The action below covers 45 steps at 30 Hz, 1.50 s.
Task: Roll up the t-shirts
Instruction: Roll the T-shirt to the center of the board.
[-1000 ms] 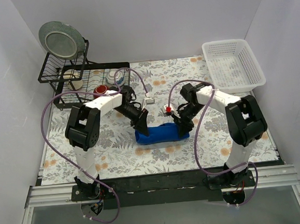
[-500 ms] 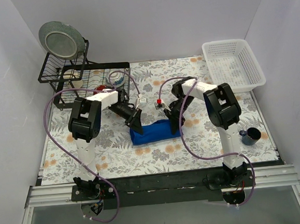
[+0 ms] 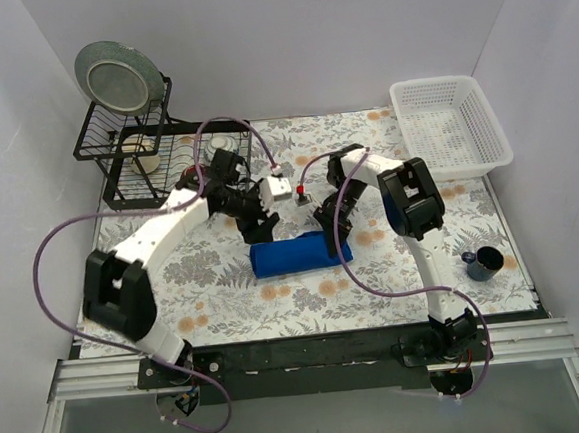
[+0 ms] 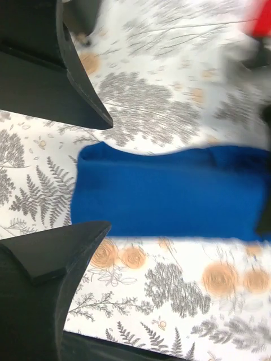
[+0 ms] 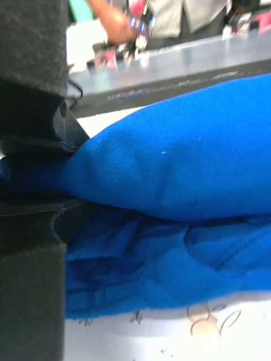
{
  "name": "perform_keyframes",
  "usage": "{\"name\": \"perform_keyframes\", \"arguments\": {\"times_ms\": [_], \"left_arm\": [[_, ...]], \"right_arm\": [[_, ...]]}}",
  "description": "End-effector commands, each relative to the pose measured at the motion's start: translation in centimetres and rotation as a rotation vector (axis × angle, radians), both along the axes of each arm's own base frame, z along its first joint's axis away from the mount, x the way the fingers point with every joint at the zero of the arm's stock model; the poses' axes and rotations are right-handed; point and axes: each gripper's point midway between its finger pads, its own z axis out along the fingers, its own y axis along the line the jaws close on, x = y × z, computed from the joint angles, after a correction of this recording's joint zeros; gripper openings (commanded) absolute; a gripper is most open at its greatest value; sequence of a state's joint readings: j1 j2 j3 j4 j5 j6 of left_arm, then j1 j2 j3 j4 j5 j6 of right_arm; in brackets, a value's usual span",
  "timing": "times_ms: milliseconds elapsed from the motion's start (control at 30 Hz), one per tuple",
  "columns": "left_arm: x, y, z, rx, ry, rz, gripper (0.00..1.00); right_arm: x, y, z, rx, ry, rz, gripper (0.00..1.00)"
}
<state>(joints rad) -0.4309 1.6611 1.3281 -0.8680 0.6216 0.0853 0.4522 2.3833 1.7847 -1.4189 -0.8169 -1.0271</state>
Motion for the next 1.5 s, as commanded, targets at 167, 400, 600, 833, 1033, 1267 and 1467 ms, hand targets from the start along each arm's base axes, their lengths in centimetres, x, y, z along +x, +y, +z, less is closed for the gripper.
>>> {"name": "perform_keyframes", "arguments": {"times_ms": [167,400,600,833,1033,1267,1467], "left_arm": [[-5.5,-3.1,0.1,-0.033,-0.488,-0.264,0.66],[-6.6,-2.8,-5.0,0.019,-0.521,-0.249,0.66],[-6.1,-1.4,-10.6,0.157,-0.476,-0.209,0.58],[-8.6,-1.3,-13.1,0.19,-0.269,-0.275,0.14],[-11.9,-4.0,-9.9,0.035,0.141,-0.277,0.04],[-11.8,-7.1,-4.5,-0.129,0.321,-0.275,0.04],[-10.1,-7.2,-1.4,-0.24,0.427,-0.206,0.04]], "right_arm": [[1.4,-1.2,-6.6,-0.145,-0.023,0.028,0.01],[0.0,-1.5,-6.7,-0.137,0.021,0.031,0.01],[-0.4,-1.4,-6.6,-0.118,0.032,0.029,0.01],[0.4,-1.9,-4.1,-0.065,-0.043,0.012,0.84],[4.5,-4.6,2.9,0.053,-0.292,-0.191,0.99],[5.0,-7.3,9.5,0.083,-0.671,-0.235,0.99],[-0.1,-5.5,11.6,0.158,-0.85,-0.102,0.99]]}}
